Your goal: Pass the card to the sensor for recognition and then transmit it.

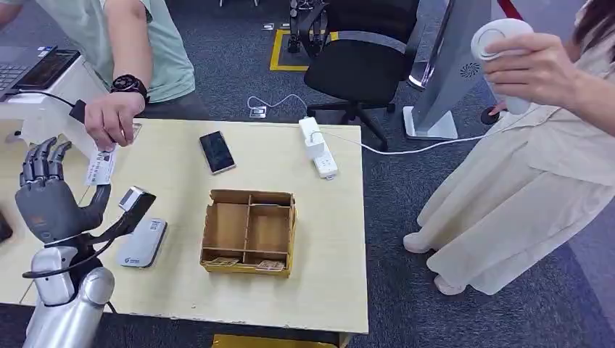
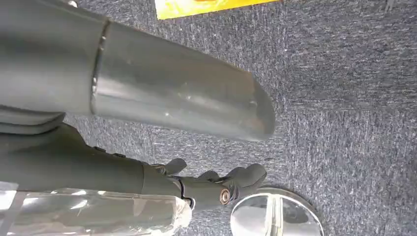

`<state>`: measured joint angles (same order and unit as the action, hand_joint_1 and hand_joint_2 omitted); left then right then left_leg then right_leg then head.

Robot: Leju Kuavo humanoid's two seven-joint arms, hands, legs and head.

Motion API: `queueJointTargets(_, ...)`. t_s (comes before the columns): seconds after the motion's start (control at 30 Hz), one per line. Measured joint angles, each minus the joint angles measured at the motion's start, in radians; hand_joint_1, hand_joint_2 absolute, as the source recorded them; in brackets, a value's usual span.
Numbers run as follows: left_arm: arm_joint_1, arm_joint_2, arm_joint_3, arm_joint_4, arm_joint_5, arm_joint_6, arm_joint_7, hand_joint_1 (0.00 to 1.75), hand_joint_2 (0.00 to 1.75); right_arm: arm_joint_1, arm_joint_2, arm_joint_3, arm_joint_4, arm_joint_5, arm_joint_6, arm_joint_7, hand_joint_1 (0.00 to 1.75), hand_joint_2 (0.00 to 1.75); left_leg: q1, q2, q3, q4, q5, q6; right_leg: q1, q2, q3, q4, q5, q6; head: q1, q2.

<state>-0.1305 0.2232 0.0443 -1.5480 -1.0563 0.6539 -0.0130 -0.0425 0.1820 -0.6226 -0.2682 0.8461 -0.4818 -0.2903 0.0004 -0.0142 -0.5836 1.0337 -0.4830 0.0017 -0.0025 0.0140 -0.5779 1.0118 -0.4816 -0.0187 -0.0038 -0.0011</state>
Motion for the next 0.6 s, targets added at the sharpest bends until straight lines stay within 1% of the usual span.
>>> queueJointTargets(0.13, 0.005, 0.000, 0.000, 0.000, 0.015, -0.005, -0.015, 1.75, 1.75, 0.000, 0.000, -0.002, 0.000, 0.001, 0.000, 0.000, 0.00, 0.00, 0.000, 0.000, 0.000, 0.000, 0.000, 0.000, 0.000, 0.000, 0.000, 0.000, 0.000, 0.000, 0.000, 0.000)
queueJointTargets(0.5, 0.006, 0.000, 0.000, -0.001, 0.034, -0.006, -0.018, 1.75, 1.75, 0.000, -0.001, -0.003, 0.000, 0.008, 0.000, -0.002, 0.00, 0.00, 0.000, 0.000, 0.000, 0.000, 0.000, 0.000, 0.000, 0.000, 0.000, 0.000, 0.000, 0.000, 0.000, 0.000)
queueJointTargets(0.6, 0.006, 0.000, 0.000, -0.001, 0.037, -0.007, -0.027, 1.75, 1.75, 0.000, -0.002, -0.004, 0.000, 0.008, 0.000, -0.002, 0.00, 0.00, 0.000, 0.000, 0.000, 0.000, 0.000, 0.000, 0.000, 0.000, 0.000, 0.000, 0.000, 0.000, 0.000, 0.000)
